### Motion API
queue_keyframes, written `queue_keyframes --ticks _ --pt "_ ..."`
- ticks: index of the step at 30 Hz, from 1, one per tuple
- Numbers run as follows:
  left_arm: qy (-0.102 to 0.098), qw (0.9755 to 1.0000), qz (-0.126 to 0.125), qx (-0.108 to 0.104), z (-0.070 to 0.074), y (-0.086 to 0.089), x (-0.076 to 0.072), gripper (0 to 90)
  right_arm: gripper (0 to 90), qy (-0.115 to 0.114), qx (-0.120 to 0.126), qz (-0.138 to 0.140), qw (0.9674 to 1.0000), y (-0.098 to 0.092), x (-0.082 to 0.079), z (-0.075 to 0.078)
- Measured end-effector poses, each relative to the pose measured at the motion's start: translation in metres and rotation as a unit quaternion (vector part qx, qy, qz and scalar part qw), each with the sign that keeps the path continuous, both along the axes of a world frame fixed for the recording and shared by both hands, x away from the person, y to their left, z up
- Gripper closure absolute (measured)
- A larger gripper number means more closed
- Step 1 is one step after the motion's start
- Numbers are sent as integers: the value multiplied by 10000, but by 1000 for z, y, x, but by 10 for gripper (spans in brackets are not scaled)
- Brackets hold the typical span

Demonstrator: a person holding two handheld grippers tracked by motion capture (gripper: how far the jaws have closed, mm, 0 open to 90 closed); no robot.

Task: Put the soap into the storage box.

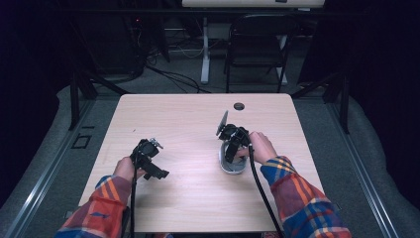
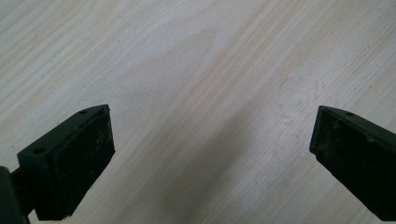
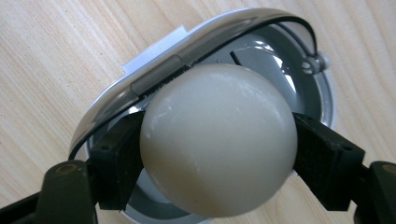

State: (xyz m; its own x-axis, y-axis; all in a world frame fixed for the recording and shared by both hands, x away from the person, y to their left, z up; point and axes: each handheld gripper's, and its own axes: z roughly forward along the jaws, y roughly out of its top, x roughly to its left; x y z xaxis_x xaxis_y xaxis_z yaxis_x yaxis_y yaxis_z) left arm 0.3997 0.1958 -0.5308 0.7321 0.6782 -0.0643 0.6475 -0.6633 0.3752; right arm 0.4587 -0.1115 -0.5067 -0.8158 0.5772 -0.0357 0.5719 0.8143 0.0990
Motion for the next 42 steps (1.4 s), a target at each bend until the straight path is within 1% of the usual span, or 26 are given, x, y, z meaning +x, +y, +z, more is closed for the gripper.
queue_keyframes --ticks 2,3,4,6,8,10,12,16,18,20,21,22,23,27,28,29,30,31,32,34,36,39,40,42 --pt "6 10000 3 1 0 0 0 0 215 17 -59 37 10000 -1 0 2" --pt "9 10000 -1 0 0 0 0 0 206 16 -52 38 10000 -2 0 2" --pt "10 10000 -3 1 0 0 0 0 201 5 -15 -16 10000 -2 -1 2" --pt "8 10000 -2 3 0 0 0 0 195 10 -54 16 10000 -3 0 3" --pt "7 10000 2 2 0 0 0 0 196 -5 -6 -22 10000 -4 -1 3" --pt "13 10000 1 5 0 0 0 0 191 -33 -46 17 10000 -5 -1 5" --pt "12 10000 1 4 0 0 0 0 185 -42 -21 8 10000 -5 -1 5" --pt "10 10000 4 0 0 0 0 0 145 -116 78 8 9999 -9 -5 13" --pt "14 10000 -3 -1 0 0 0 0 137 -146 173 -6 9997 -12 -6 15" --pt "13 10000 1 -1 0 0 0 0 123 -169 187 0 9997 -15 -8 19" --pt "12 10000 5 5 0 0 0 0 109 -183 269 -34 9995 -17 -9 21" --pt "12 10000 6 6 0 0 0 0 95 -202 270 -31 9994 -19 -10 23" --pt "15 10000 7 6 0 0 0 0 85 -246 332 -39 9991 -21 -11 24" --pt "21 10000 -1 3 0 -1 0 0 40 -286 394 -77 9988 -28 -16 32" --pt "17 10000 -1 6 0 -1 0 0 35 -320 443 -83 9985 -31 -17 33" --pt "19 10000 0 6 0 -1 0 0 26 -344 413 -82 9985 -33 -18 36" --pt "21 10000 4 5 0 -1 0 0 20 -344 468 -135 9982 -36 -20 36" --pt "21 10000 6 3 -1 -1 0 0 16 -376 437 -107 9983 -39 -20 38" --pt "20 10000 1 9 0 -1 0 0 13 -388 490 -161 9979 -41 -22 39" --pt "16 10000 0 2 0 -1 0 0 3 -411 454 -141 9980 -47 -24 42" --pt "16 10000 6 6 -1 -1 0 0 0 -470 520 -221 9973 -53 -28 43" --pt "15 10000 7 7 0 -1 0 0 0 -505 532 -245 9970 -62 -32 46" --pt "16 10000 7 9 0 -1 0 0 0 -536 469 -238 9972 -66 -33 48" --pt "25 10000 18 3 -1 -1 0 0 0 -573 597 -347 9960 -72 -37 48"
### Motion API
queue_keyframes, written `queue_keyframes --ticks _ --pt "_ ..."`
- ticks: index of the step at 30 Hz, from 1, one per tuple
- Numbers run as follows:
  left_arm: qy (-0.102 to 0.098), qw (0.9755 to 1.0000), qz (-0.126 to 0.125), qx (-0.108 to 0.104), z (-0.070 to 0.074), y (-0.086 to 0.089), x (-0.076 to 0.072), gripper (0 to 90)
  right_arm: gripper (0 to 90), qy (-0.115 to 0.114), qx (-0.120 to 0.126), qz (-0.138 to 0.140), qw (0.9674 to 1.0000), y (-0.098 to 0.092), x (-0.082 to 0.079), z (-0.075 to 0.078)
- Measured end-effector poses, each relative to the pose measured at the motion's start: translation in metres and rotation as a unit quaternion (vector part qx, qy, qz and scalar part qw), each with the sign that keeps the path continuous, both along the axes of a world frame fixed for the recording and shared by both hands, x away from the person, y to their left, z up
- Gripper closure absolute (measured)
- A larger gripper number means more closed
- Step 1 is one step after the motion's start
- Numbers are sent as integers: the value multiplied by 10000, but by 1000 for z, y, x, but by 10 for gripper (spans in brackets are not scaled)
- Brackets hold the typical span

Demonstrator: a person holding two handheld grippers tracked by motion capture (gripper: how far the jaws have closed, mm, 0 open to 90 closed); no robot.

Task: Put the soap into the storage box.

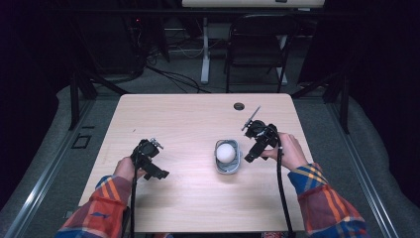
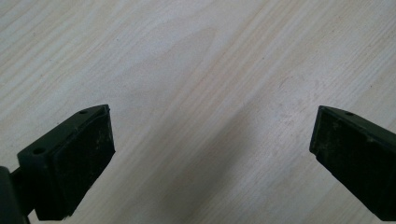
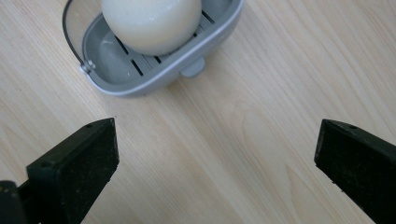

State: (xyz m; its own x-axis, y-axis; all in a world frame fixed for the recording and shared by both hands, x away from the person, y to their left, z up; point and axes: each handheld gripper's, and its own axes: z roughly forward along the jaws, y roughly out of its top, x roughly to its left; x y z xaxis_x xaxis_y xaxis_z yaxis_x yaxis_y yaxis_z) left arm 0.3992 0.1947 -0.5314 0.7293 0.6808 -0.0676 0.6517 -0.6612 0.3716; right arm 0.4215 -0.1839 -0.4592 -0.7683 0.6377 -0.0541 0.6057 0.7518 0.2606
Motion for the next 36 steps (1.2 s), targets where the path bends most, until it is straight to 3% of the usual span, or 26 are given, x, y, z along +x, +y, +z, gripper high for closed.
queue_keyframes --ticks 8,9,10,16,18,26,28,29,33,35,36 --pt "-15 10000 -4 11 0 0 0 0 0 -58 -25 -173 9998 -30 -13 0" --pt "-16 10000 -4 11 0 0 0 0 0 -47 67 -239 9997 -33 -15 -2" --pt "-24 10000 -1 10 0 0 0 0 0 -11 -42 -219 9998 -37 -16 -1" --pt "-21 10000 8 15 0 -1 -1 0 0 28 -84 -375 9993 -58 -24 -5" --pt "-21 10000 10 15 0 0 -1 0 0 -16 28 -492 9988 -61 -27 -8" --pt "-17 10000 4 30 0 -1 -1 0 0 61 -162 -718 9973 -88 -39 -25" --pt "-18 10000 5 27 0 -1 -1 0 0 49 -30 -871 9962 -93 -44 -33" --pt "-17 10000 5 29 0 -1 -1 0 0 140 -205 -784 9966 -96 -44 -33" --pt "-18 10000 -24 33 0 -1 0 0 0 110 -204 -907 9956 -105 -51 -45" --pt "-11 10000 -36 31 0 -1 0 0 0 116 -65 -1044 9944 -110 -54 -53" --pt "-7 10000 -41 28 0 -1 0 0 0 296 -260 -954 9947 -112 -53 -54"
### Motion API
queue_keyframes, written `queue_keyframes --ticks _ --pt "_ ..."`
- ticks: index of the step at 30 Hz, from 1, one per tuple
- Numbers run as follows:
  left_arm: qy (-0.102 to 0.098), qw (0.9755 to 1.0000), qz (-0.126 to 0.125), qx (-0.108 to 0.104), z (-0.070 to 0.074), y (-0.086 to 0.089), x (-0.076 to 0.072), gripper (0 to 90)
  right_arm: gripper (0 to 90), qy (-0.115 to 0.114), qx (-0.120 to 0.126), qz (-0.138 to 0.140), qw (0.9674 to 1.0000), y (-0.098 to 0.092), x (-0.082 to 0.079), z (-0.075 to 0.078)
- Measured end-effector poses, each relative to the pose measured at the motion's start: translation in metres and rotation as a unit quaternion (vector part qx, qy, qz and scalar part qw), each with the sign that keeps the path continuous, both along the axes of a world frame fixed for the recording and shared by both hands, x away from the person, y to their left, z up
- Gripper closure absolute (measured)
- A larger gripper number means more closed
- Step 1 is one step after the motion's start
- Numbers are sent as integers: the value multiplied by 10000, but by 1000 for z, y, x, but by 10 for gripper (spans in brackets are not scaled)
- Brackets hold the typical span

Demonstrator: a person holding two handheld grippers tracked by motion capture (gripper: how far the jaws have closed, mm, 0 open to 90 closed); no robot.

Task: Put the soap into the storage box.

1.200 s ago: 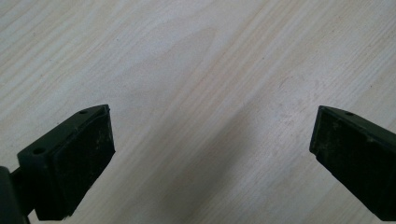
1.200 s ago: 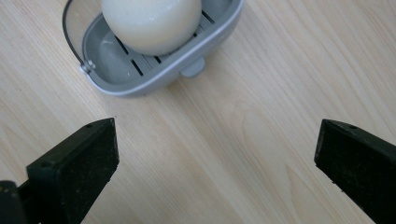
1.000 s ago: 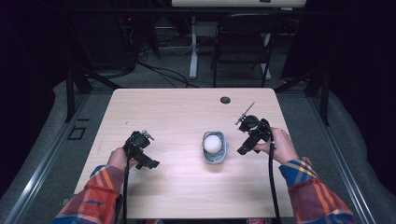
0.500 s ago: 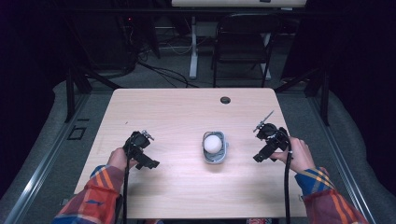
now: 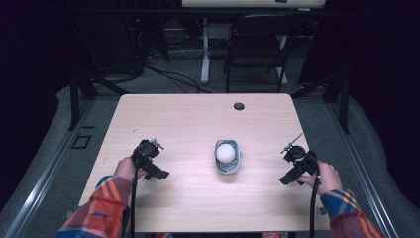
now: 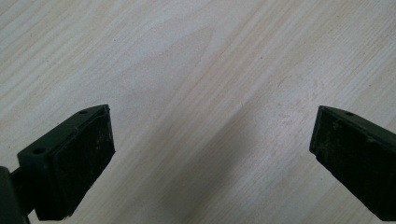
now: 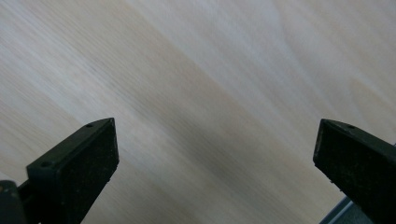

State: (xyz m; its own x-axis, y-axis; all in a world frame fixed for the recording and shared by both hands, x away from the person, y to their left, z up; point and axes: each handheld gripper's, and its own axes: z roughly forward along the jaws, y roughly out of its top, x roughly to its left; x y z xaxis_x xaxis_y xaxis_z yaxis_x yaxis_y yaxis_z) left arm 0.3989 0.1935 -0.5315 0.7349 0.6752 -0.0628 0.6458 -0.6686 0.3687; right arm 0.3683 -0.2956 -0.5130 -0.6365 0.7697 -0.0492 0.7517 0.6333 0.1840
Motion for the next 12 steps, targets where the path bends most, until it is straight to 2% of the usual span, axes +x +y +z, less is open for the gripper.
queue_keyframes --ticks 1,2,3,5,6,8,12 --pt "3 10000 -1 1 0 0 0 0 0 127 -176 79 9997 -2 1 -2" --pt "10 10000 0 5 0 0 0 0 0 -167 299 -334 9989 0 -5 -15" --pt "7 10000 -3 1 0 -1 0 0 0 55 18 -123 9999 -2 -2 -14" --pt "19 10000 7 -1 -1 -1 0 0 0 169 -99 -70 9998 -3 -1 -17" --pt "10 10000 -6 24 -1 -1 0 0 0 181 -46 -145 9997 -3 -1 -19" --pt "4 10000 -3 36 -1 -2 0 0 0 274 -224 -41 9994 -3 1 -17" --pt "15 10000 -13 54 -1 -2 -1 0 0 295 -289 38 9991 -4 1 -16"
